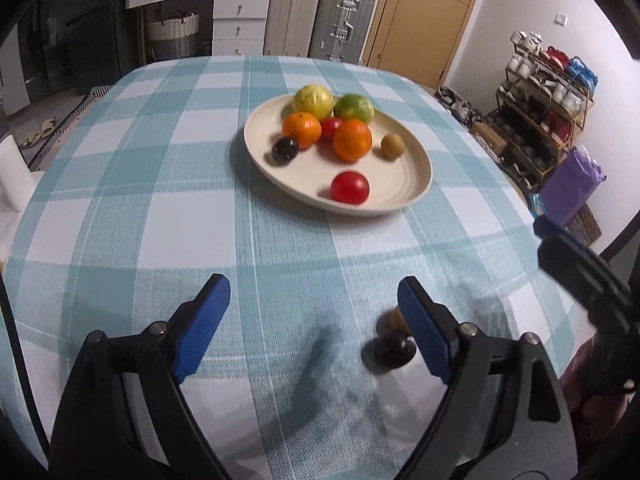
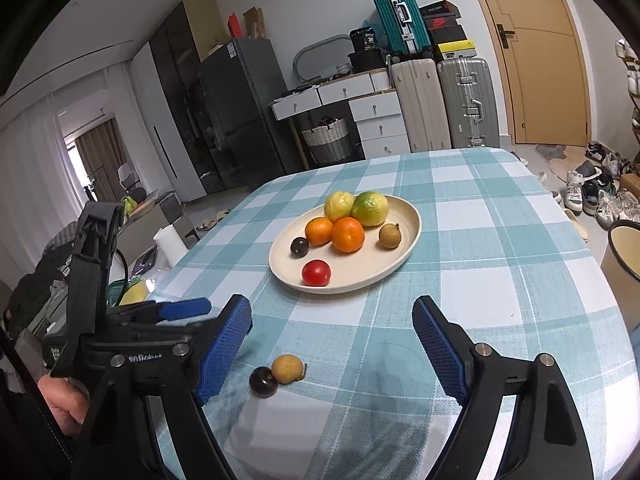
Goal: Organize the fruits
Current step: 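Pull both tools back from the plate toward the remaining small fruits, then grasp the dark plum with the left tool while the right tool grasps the small brown pear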
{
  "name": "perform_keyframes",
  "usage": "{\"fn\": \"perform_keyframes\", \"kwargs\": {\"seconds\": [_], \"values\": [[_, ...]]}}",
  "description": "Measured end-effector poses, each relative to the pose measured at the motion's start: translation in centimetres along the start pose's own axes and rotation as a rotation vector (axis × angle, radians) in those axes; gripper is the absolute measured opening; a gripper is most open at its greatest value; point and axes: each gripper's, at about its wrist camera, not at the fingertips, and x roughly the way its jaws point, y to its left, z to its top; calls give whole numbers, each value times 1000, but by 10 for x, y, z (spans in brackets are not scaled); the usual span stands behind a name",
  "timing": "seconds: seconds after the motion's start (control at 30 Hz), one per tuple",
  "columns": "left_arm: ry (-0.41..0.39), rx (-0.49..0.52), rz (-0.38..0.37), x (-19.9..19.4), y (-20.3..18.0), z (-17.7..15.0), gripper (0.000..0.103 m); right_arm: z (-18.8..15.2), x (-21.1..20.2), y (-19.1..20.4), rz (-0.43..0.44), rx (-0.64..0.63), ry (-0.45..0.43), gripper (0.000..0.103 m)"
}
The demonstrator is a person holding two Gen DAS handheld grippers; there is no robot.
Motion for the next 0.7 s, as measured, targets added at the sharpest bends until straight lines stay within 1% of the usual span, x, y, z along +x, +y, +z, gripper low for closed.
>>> {"fn": "perform_keyframes", "kwargs": {"seconds": [0.1,0.17,0.27,0.3,0.4,0.47,0.53,0.63,0.7], "values": [[7,9,-1,1,-2,-7,86,-1,1,-3,-1,11,2,85],[13,13,-18,1,-3,-12,88,-1,1,-4,-1,13,3,85],[17,33,-38,1,-7,-20,95,-2,2,-5,-1,17,5,85],[18,40,-50,1,-8,-22,99,-2,3,-5,-1,19,7,85],[28,72,-90,3,-13,-26,100,-4,4,-6,-4,23,12,85],[48,83,-80,7,-16,-29,100,-4,5,-6,-2,28,17,85],[75,86,-92,14,-17,-33,100,-5,5,-6,0,28,18,85],[70,114,-66,16,-22,-36,100,-6,6,-5,-4,22,24,85],[66,136,-33,18,-25,-38,100,-7,7,-5,-6,20,26,85]]}}
